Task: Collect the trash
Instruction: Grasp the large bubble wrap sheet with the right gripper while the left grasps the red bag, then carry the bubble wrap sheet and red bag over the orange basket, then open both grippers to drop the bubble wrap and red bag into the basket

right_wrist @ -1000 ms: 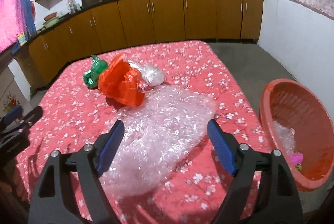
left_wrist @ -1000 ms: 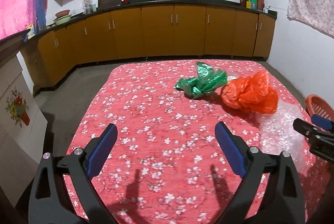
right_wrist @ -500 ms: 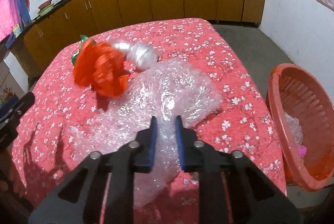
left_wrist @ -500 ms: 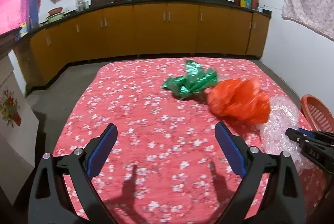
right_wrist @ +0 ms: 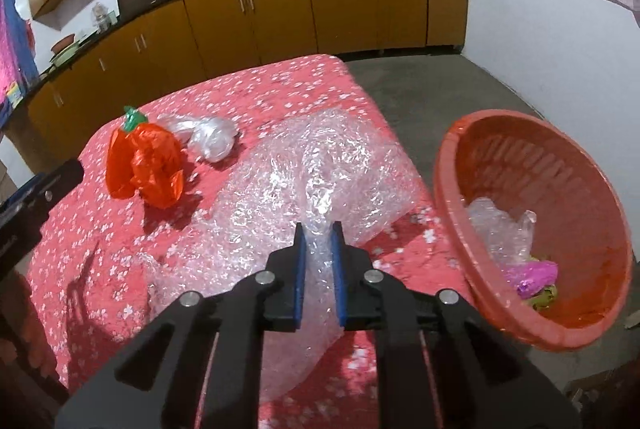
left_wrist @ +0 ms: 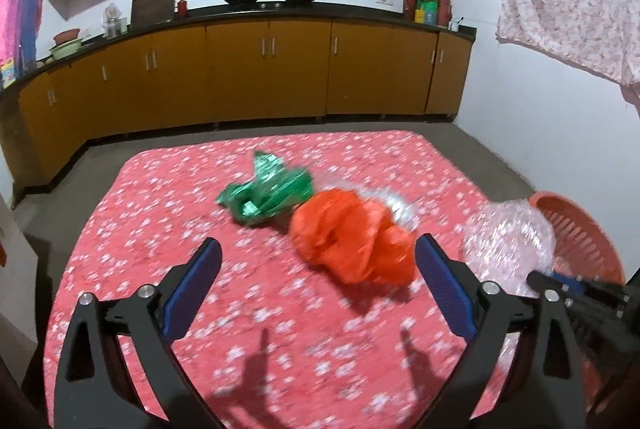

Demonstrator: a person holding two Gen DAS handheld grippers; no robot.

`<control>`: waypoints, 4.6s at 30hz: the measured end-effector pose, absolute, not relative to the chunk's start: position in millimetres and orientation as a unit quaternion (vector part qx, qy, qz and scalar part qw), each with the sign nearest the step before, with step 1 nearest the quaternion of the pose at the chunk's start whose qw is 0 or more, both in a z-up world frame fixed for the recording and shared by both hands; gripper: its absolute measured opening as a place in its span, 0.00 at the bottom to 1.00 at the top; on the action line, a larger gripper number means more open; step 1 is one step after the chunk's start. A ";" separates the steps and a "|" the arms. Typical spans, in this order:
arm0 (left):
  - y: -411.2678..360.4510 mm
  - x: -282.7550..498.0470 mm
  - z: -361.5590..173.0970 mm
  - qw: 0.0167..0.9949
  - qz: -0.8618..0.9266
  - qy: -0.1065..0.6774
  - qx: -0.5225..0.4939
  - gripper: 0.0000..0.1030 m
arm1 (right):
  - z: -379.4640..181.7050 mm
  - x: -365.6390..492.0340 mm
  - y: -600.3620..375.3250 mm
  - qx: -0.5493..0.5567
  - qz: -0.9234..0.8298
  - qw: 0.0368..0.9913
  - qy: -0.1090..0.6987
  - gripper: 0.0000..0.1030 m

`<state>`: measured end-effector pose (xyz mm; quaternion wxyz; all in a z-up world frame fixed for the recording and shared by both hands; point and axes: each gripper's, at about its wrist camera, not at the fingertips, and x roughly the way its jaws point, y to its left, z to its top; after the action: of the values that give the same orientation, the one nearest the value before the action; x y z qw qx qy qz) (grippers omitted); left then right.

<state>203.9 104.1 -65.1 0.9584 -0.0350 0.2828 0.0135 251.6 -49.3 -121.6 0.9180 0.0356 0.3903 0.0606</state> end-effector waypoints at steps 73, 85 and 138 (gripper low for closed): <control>25.5 188.0 -31.1 0.949 -0.111 0.295 -0.012 0.23 | -58.8 179.9 -134.7 0.078 0.000 0.954 0.290 0.13; -20.3 199.4 -31.7 0.937 -0.177 0.300 -0.005 0.23 | -54.8 173.5 -192.0 0.096 -0.070 0.954 0.274 0.13; -171.9 279.3 -77.9 0.883 -0.316 0.347 0.024 0.55 | -104.5 228.2 -287.5 0.144 -0.147 0.932 0.299 0.28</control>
<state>279.3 -171.9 -77.9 0.8825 0.0241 0.3473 -0.3160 228.2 -287.5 -104.5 0.9318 0.1441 0.2989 -0.1472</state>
